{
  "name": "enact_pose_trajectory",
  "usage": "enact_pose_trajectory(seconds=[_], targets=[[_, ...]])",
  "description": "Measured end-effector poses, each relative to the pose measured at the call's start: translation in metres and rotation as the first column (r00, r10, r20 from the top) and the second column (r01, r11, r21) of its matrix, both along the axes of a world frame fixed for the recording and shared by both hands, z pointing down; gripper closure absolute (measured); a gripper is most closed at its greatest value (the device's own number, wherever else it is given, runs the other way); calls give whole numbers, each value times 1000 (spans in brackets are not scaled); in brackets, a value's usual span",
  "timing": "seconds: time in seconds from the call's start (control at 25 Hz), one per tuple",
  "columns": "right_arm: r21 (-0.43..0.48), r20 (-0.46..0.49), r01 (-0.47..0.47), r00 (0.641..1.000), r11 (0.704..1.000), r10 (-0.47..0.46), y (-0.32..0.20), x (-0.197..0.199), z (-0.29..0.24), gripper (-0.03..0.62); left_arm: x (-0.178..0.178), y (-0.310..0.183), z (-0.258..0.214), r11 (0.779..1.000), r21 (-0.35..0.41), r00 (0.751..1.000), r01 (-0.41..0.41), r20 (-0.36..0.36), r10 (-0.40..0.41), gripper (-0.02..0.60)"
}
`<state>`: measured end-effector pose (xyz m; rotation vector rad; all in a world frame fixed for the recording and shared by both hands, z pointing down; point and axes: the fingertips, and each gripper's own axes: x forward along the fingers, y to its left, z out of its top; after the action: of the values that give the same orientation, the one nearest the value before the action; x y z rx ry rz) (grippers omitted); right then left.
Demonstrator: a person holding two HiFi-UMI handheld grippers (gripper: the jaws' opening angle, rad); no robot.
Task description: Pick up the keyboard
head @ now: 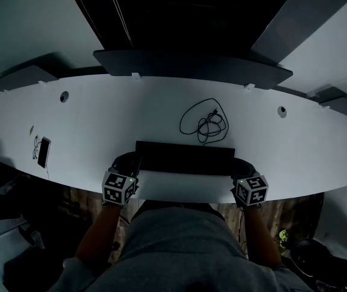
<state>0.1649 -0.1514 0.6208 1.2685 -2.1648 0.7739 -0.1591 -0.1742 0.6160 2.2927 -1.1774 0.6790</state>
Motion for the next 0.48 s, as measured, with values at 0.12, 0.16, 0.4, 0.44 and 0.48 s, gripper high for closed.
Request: enact_pose_trajectory(seconds=[0.12,0.16,0.4,0.44,0.48], targets=[[-22,-4,-29,1000,999,29,-7,10,14,588,-8,-8,18,999,-46,1000,15,10,-15,558],[-28,-8,-42,999,999,42,-9,14,19,588,-11,-11,25,998,-60,1000,19,15,-18,555],[-77,-33,-82,996,994,79,-16,24,41,588,-27,-23,62,987,-154,998,54,43,-48,534],[-86,-40,-85,996,993,82,-17,26,44,586,-28,-24,69,984,-170,998,52,48,-45,523],[-97,-45,-89,995,991,85,-18,28,49,586,-28,-25,75,981,-186,998,51,52,-42,509]])
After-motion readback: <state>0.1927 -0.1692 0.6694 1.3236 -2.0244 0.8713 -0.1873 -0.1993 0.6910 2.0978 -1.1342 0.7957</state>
